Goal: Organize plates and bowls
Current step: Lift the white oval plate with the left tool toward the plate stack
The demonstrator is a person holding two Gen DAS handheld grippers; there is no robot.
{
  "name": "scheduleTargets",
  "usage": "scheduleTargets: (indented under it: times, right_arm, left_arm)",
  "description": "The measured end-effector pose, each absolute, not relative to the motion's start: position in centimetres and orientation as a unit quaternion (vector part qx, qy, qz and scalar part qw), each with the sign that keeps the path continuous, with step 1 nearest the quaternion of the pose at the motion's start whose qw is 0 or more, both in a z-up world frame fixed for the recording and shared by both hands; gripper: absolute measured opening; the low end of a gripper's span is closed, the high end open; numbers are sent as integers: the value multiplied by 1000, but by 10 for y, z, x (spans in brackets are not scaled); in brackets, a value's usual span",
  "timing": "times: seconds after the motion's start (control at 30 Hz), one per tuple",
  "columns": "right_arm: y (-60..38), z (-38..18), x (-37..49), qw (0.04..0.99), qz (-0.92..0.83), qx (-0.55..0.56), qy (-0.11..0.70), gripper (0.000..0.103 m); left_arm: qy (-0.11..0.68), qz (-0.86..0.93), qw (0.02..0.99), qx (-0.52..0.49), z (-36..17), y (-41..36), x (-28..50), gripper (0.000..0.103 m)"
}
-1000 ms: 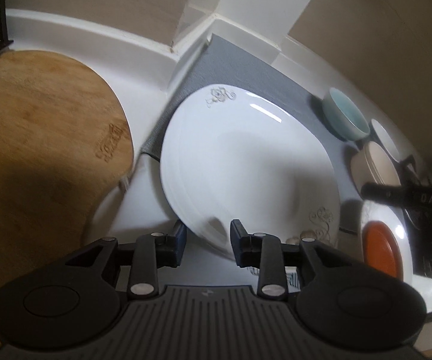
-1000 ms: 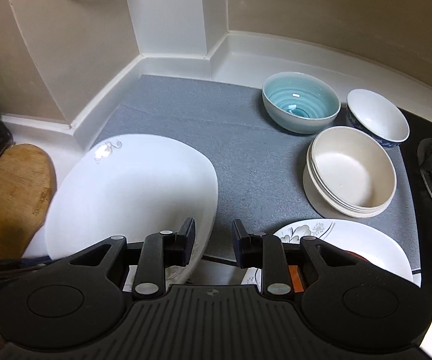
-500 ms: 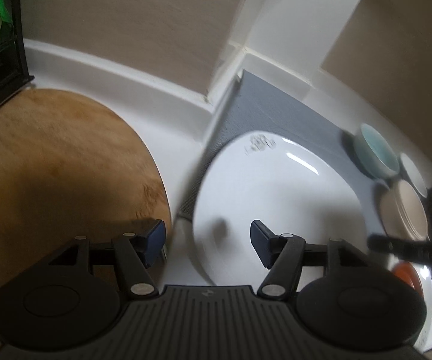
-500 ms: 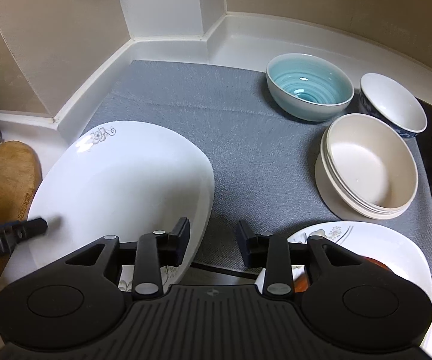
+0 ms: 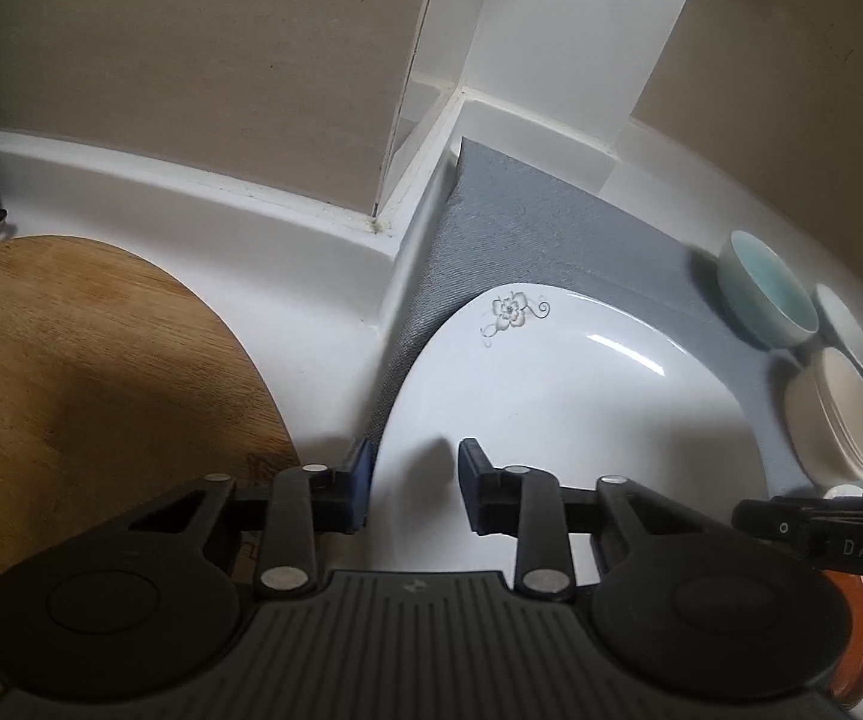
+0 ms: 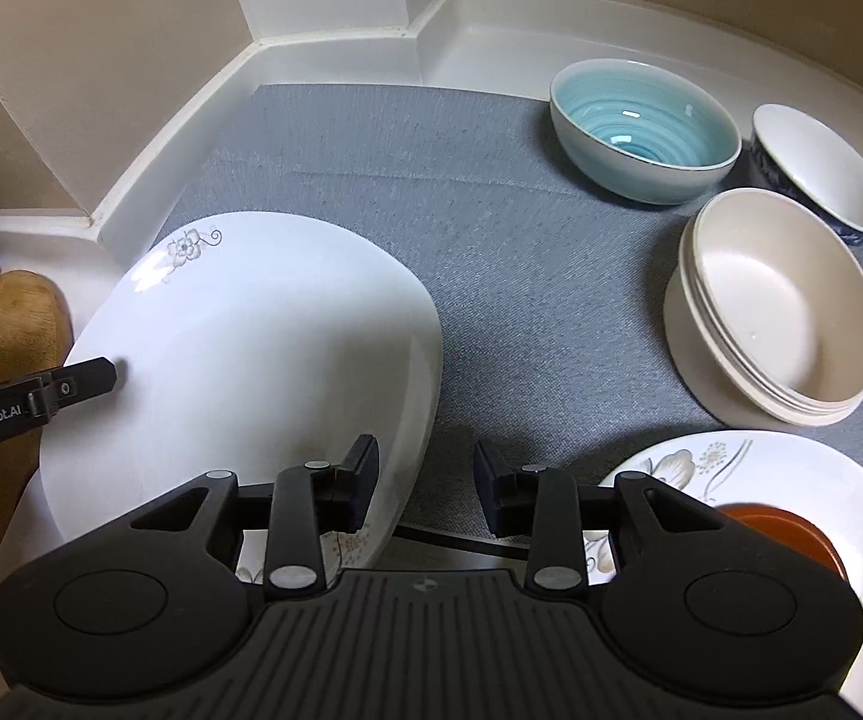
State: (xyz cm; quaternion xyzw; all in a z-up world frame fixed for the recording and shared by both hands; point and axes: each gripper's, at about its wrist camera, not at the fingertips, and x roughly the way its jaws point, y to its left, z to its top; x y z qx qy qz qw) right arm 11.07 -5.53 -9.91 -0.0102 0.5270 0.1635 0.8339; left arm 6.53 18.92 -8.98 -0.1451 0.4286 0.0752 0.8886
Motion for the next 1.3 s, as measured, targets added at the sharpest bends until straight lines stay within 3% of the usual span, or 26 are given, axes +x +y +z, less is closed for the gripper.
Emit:
scheduleTargets:
  times: [0.13, 0.73, 0.87, 1.3]
  right_arm:
    - [-53, -102, 112, 834, 165, -17, 526, 37]
    - [-56, -106, 117, 816, 176, 1, 550, 37]
    - [-54, -109, 113, 808, 182, 4, 561, 37]
    - [-58, -107, 117, 813, 173, 5, 556, 32]
  left_arm:
    - [438, 69, 885, -145, -93, 192, 61, 23]
    - [435, 36, 890, -132, -92, 196, 82, 24]
    - [439, 19, 891, -114, -92, 193, 82, 19]
    - [454, -10, 886, -92, -92, 186, 78, 22]
